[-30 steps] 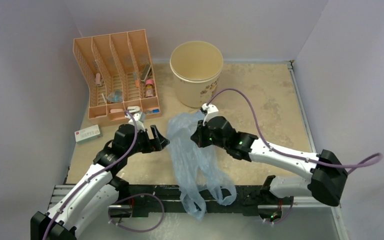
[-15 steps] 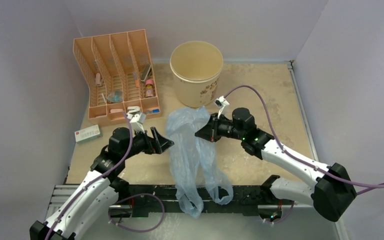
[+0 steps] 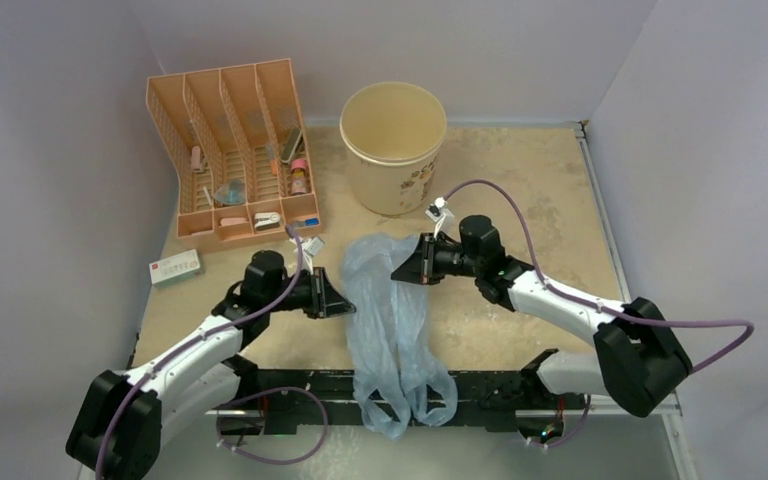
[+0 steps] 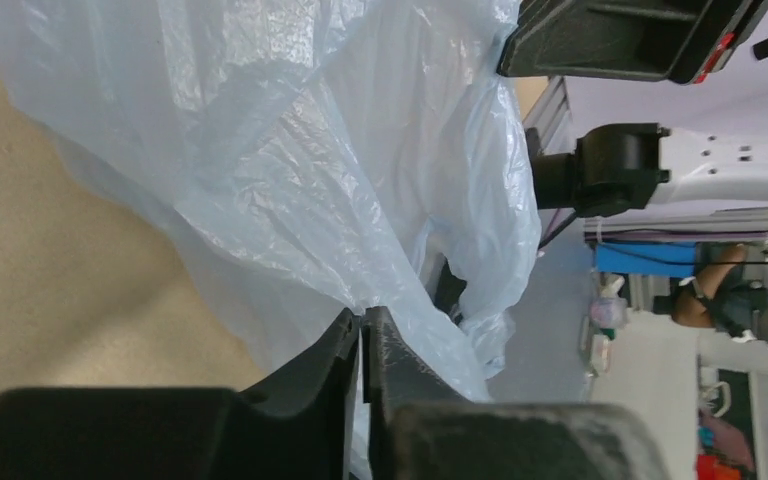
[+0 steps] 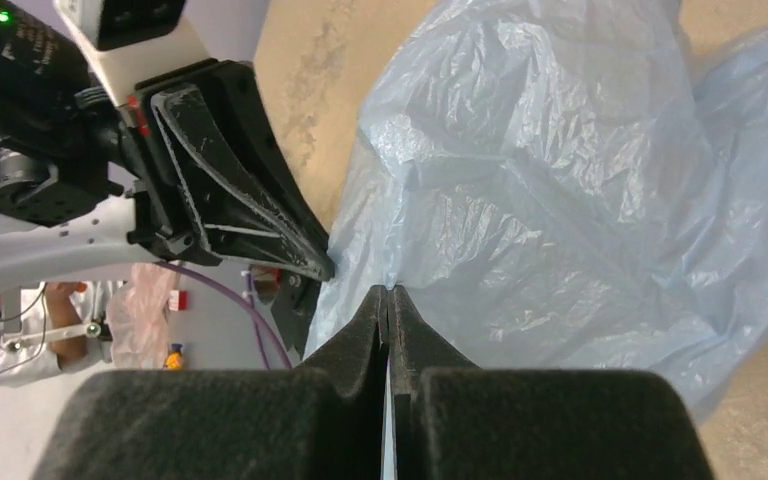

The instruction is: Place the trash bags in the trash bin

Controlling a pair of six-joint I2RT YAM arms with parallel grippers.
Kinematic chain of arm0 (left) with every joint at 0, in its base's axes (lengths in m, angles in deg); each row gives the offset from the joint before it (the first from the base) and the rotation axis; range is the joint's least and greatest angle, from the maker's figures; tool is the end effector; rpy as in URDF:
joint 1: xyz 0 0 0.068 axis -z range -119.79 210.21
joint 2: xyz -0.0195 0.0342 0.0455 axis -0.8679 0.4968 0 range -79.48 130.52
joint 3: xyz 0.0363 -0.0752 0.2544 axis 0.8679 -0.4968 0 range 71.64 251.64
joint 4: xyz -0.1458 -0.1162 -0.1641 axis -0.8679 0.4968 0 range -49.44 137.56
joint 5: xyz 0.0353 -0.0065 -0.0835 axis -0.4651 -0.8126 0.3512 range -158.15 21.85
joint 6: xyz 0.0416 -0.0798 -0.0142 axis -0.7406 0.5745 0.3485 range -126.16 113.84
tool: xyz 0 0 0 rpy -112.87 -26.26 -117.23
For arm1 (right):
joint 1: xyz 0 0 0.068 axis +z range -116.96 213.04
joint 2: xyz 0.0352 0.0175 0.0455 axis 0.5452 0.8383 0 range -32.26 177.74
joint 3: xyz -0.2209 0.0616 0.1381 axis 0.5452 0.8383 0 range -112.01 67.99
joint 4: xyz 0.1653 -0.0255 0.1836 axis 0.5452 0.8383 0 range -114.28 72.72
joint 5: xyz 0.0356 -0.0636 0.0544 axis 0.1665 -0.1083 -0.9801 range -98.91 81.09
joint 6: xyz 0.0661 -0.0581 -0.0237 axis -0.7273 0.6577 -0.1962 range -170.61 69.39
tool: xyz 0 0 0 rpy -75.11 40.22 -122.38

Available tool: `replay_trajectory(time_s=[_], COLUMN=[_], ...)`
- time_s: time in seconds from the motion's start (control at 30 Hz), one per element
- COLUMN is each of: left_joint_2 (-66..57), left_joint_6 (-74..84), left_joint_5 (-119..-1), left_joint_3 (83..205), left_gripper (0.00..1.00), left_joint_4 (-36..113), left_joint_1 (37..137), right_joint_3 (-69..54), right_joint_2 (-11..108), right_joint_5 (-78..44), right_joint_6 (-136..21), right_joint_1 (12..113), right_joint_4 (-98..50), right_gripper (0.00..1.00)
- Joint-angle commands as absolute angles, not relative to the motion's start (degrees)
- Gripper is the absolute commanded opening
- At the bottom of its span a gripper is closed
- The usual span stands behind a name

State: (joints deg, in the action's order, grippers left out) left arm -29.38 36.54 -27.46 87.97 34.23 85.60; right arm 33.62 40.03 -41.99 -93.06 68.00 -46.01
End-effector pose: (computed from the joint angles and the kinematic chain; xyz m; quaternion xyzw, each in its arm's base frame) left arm 0.1578 -0.1338 0.1708 0.0578 0.8194 -0.5187 0.2370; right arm 0.2181 0.2067 0.2256 -0.1206 0.7760 0.5376 0.3069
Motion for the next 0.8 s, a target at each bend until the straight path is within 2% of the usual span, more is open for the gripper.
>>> replay_trajectory(time_s=[0.0,0.2,0.33,0.57,0.63,0.7,0.73,0.77], left_joint_2=[-26.41,-29.46,-32.36,-37.09,-36.55,-35.57,-35.24,-35.12], left_joint_6=[36.34,34.31,35.82,33.87,33.88,33.90,33.78,33.93], left_joint_5=[-28.48,-37.55,-51.00,-51.66,-49.38,-45.70,-43.42,-41.85], left_joint_3=[89.29,91.69,95.93,97.70,97.53,96.54,95.82,95.24], left_gripper=[0.00,0.00,0.00,0.00,0.00,0.21,0.32,0.41], left_joint_4=[29.61,37.47,51.71,54.66,53.55,51.06,49.26,47.68], left_joint_1=[85.26,85.26,85.26,85.26,85.26,85.26,85.26,85.26], right_joint_3=[29.82,28.61,27.47,27.10,28.03,28.87,29.08,29.04], right_joint_2=[39.91,32.71,33.14,34.29,33.57,33.38,33.51,33.73], right_joint_5=[-36.22,-19.38,-12.24,-16.60,-22.70,-27.10,-27.73,-28.21], right_joint_6=[-90.06,-87.31,-86.81,-82.31,-80.98,-80.74,-81.20,-81.38], right_joint_1=[68.02,67.73,67.39,67.53,67.54,67.56,67.58,67.57], right_joint_4=[-40.79,-31.49,-25.30,-23.93,-26.17,-28.14,-28.30,-28.38], right_gripper=[0.00,0.00,0.00,0.00,0.02,0.05,0.12,0.23])
